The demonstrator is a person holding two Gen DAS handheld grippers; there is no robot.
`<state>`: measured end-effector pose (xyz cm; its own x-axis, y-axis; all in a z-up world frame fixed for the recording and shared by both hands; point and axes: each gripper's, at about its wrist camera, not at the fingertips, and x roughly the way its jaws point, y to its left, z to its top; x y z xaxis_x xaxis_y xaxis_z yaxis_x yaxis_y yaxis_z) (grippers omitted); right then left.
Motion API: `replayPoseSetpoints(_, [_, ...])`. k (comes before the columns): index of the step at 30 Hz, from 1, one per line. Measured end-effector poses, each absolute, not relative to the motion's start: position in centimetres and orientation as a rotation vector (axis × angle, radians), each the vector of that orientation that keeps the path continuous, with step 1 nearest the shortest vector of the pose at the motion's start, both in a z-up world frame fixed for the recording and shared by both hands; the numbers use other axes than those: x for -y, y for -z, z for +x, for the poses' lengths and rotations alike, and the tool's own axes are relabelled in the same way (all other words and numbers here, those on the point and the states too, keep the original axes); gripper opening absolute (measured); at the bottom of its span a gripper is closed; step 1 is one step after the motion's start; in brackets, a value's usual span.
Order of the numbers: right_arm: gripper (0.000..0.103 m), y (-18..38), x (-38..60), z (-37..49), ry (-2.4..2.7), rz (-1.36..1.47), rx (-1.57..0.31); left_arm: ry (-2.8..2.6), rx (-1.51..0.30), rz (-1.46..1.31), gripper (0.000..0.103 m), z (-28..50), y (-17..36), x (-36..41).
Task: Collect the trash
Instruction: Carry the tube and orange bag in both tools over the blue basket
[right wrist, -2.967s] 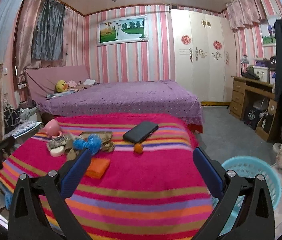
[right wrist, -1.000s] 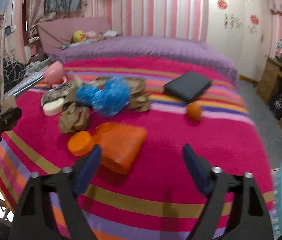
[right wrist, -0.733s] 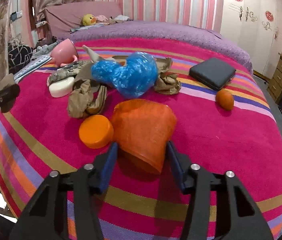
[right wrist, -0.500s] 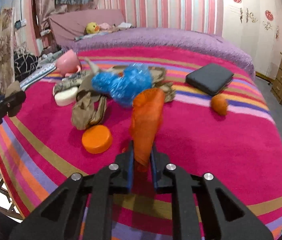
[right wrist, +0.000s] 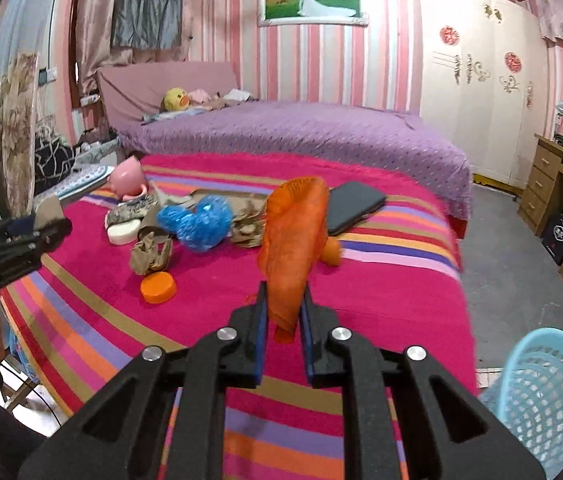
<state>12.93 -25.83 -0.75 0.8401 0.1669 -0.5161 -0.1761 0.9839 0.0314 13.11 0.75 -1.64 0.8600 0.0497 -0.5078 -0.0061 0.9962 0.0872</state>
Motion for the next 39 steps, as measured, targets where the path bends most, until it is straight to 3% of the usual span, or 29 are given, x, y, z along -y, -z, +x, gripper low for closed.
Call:
replayPoseSetpoints(15, [0.015,-0.5,35.5,8.5,-0.05,0.016,-0.519,0.077,-0.462,0.107,0.056,10.6,-2.0,7.8])
replayPoseSetpoints(39, [0.015,2.2,52.9,4.1,0.237,0.135,-0.582,0.412,-0.539,0.153,0.056,12.6,0.8,30.4])
